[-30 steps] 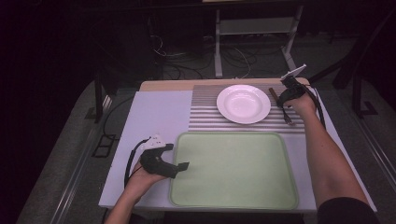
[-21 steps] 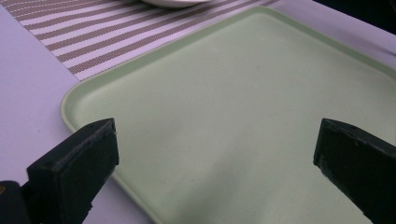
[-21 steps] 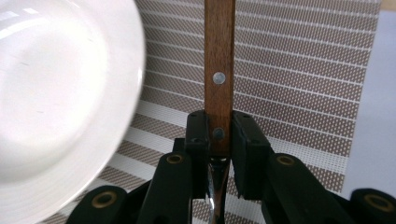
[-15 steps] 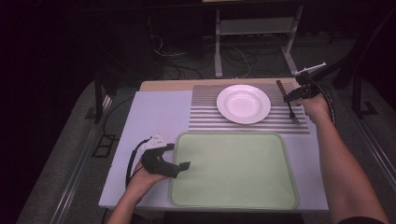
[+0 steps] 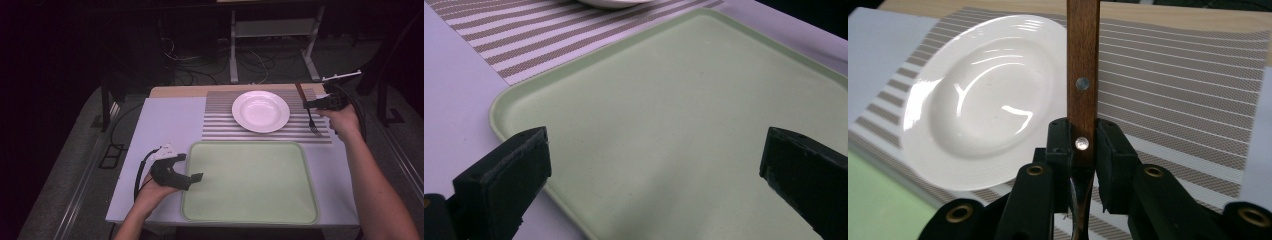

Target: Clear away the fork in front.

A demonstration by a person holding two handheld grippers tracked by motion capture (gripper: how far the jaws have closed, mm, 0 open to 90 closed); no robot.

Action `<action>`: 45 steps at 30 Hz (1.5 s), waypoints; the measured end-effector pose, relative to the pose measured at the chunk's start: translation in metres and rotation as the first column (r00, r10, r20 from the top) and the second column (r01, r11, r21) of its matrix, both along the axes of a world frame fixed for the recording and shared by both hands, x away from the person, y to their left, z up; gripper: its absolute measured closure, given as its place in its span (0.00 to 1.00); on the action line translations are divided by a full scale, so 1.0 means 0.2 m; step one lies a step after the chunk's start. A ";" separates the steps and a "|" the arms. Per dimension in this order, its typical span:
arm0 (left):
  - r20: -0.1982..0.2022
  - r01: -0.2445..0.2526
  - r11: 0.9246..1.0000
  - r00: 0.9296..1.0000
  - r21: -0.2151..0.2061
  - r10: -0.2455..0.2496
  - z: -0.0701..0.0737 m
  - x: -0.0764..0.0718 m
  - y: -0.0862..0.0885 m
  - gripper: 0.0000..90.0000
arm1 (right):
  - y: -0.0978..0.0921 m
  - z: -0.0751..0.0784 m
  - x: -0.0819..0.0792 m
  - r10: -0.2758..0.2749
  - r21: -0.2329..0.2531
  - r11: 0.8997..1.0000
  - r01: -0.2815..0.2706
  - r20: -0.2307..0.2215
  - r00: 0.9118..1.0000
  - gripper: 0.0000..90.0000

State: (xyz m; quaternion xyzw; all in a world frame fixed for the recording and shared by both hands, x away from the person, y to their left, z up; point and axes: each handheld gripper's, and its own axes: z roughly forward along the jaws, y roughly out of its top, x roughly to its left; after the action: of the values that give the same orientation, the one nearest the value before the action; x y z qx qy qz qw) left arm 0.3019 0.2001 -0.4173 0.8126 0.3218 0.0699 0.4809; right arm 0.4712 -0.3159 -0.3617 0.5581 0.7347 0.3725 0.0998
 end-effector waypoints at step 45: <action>0.022 0.004 1.000 1.000 0.015 -0.005 0.01 -0.02 -0.03 0.00 | 0.41 -0.03 -0.64 0.350 0.070 0.923 -0.377 0.253 0.902 0.85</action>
State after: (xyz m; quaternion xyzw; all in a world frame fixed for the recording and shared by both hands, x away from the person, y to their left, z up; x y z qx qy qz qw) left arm 0.2983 0.1945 -0.4149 0.8161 0.3141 0.0804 0.4783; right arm 0.3422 -0.2335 -0.3684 0.3679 0.7858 0.4903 0.0821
